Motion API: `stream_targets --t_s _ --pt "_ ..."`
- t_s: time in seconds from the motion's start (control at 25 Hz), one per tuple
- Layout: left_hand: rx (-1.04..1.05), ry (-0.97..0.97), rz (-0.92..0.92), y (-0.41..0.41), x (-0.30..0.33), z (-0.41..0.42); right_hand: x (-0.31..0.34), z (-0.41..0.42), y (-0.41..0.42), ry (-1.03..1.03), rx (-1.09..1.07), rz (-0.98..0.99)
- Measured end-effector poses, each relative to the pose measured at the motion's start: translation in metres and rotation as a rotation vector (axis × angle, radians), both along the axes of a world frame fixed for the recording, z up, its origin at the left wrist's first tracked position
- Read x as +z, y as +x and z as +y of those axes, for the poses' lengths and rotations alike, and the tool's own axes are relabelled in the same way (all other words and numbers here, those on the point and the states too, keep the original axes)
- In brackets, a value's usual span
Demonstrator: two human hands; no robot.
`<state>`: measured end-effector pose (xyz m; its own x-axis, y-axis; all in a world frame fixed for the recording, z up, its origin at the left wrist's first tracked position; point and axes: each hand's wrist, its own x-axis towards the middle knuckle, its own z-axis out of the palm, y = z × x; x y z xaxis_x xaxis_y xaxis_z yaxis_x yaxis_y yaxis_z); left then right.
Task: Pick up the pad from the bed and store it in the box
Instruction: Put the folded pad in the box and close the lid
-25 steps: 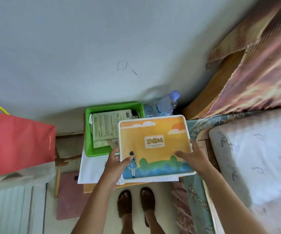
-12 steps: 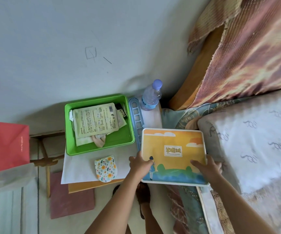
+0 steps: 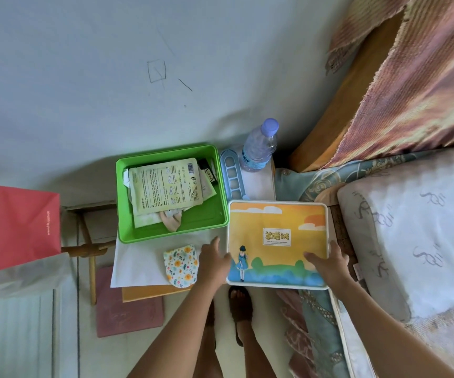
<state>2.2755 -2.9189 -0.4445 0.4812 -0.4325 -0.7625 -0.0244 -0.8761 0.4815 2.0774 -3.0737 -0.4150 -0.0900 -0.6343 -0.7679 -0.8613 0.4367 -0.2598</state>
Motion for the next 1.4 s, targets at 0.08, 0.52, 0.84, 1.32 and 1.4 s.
stream_targets --t_s 0.08,0.52,0.84,1.32,1.4 --pt "-0.214 0.100 -0.353 0.017 0.000 0.024 0.005 0.004 0.003 -0.069 0.115 0.029" --pt "-0.628 0.234 -0.607 0.061 -0.015 0.077 0.013 0.071 0.076 -0.044 0.951 -0.080" --pt "0.268 -0.219 0.081 0.084 0.030 0.079 0.025 0.072 0.100 -0.019 1.001 -0.063" --pt "0.605 -0.144 0.018 0.144 0.013 -0.016 0.024 0.072 0.104 0.004 1.011 -0.014" --pt "0.451 -0.020 -0.149 0.140 0.022 -0.013 0.026 0.072 0.104 0.003 1.012 -0.014"
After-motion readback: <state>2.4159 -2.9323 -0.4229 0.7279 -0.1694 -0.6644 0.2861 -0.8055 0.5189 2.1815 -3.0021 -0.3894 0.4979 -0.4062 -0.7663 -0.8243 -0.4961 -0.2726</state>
